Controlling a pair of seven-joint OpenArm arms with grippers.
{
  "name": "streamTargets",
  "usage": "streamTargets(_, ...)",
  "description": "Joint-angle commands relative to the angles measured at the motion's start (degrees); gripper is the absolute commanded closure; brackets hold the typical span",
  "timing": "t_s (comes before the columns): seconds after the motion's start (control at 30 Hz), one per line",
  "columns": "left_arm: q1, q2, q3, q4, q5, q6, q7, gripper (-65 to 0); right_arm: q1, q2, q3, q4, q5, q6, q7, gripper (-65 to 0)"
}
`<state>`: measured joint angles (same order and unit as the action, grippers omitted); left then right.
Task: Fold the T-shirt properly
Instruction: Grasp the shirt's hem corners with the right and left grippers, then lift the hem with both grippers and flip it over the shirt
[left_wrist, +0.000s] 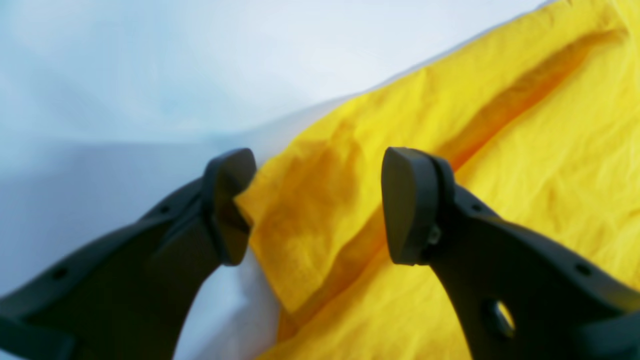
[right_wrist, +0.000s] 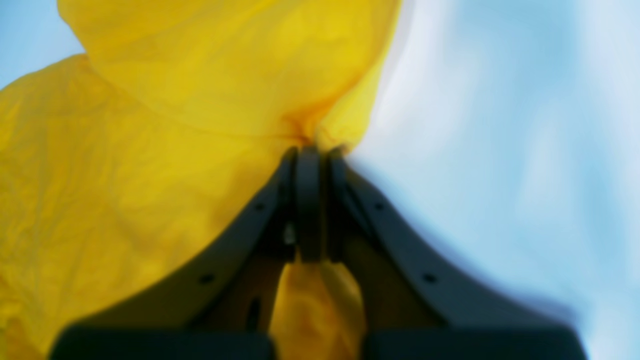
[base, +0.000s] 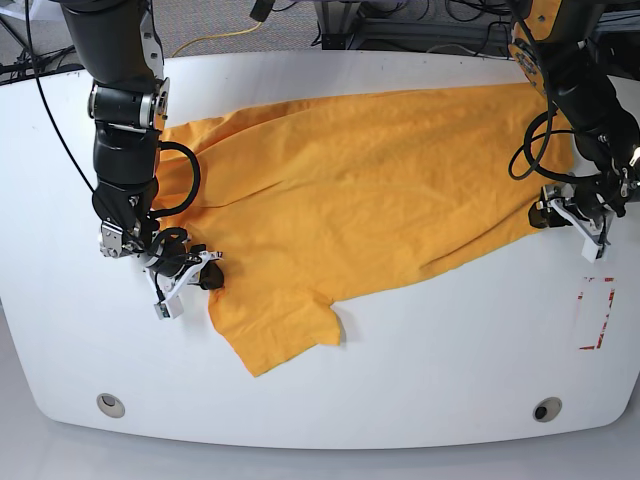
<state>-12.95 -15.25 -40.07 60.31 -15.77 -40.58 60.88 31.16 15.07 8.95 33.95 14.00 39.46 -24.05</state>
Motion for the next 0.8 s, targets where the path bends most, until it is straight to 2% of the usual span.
streamTargets(0.0,2.1,-0.9,0.5,-0.8,5.5,0.6,6.7,-36.9,1.3,0.7,0.1,0.6,0.6,0.3,0.4,0.0)
streamTargets(0.3,2.4,-0.8,0.6,-0.8,5.8,0.6,6.8,-35.7,1.3,0.6,0.1,0.6,0.6,0.3,0.4,0.0)
streamTargets(0.4,2.2,-0.7,0.6,-0.8,5.8,0.6,6.6,-27.9,1.3,0.6,0.1,0.6,0.6,0.3,0.4,0.0)
streamTargets(0.53,2.0,0.0,0.6,-0.9,5.9,0.6,4.4,-8.8,1.3,0.6,0.1,0.6,0.6,0.3,0.4,0.0)
streamTargets(0.6,2.0,0.6,0.6,-0.8,5.9,0.6,3.6,-1.8,1.3,0.6,0.1,0.6,0.6,0.3,0.5,0.0)
streamTargets(0.63,2.0,0.8,0.6,-0.8,5.9,0.6,3.5,0.0,1.3,0.6,0.1,0.6,0.6,0.3,0.5,0.0)
streamTargets(0.77,2.0,0.9,0.6,-0.8,5.6,0.6,3.5,0.0,1.3,0.6,0.2,0.8,0.6,0.3,0.3,0.0)
